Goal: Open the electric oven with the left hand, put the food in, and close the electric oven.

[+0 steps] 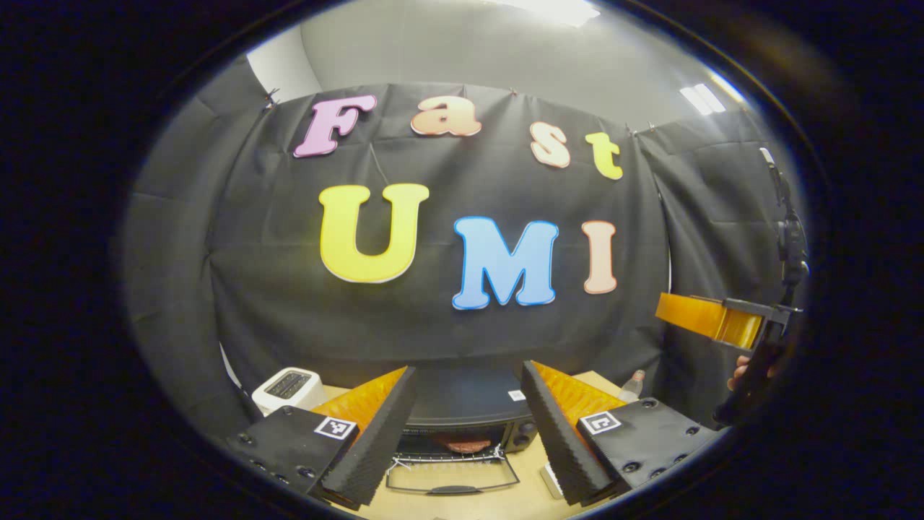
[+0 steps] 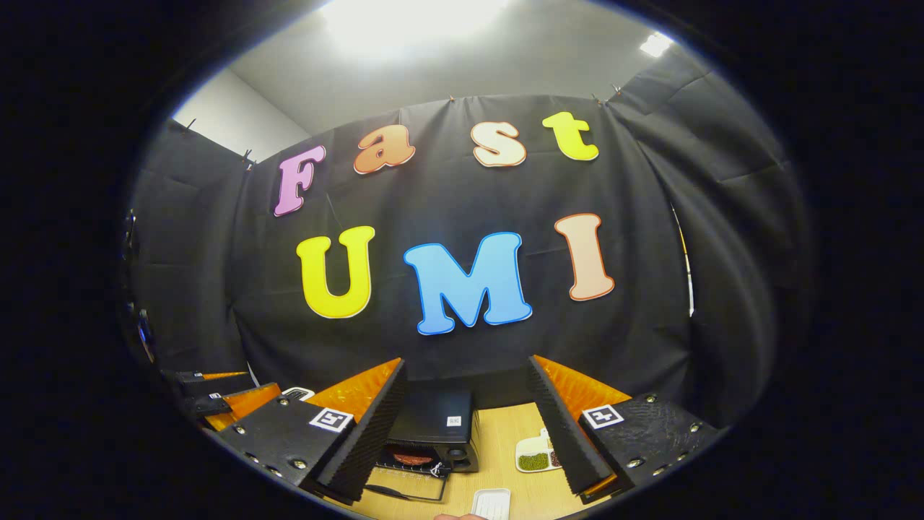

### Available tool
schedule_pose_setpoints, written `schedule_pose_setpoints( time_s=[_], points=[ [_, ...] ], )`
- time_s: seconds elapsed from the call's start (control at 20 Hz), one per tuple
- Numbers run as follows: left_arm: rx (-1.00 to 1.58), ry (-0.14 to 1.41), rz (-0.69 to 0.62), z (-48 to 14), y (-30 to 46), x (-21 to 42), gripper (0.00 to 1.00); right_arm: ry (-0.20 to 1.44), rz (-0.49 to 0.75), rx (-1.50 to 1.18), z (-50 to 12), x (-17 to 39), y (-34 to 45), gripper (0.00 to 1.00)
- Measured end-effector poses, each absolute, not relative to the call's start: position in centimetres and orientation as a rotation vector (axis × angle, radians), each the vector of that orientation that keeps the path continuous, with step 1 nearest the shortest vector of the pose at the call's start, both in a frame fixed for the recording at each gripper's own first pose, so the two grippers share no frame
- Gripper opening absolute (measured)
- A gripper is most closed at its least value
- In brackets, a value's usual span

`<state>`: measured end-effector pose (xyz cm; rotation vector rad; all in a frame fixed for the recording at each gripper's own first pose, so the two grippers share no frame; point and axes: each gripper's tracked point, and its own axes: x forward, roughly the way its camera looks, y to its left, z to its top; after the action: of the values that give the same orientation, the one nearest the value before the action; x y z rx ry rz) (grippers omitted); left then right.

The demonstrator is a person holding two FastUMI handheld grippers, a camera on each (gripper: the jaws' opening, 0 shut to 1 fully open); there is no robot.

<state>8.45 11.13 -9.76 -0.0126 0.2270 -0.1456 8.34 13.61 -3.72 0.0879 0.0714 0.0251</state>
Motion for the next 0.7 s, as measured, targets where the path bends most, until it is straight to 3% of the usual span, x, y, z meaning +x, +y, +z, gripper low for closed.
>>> schedule_pose_setpoints(
  time_s=[0.7],
  points=[
    [-0.045,0.823,-0.074,-31.2,12.7,5.4,1.0,0.23,-0.01,0.167,-9.7,8.9,10.0,0.99]
  ],
)
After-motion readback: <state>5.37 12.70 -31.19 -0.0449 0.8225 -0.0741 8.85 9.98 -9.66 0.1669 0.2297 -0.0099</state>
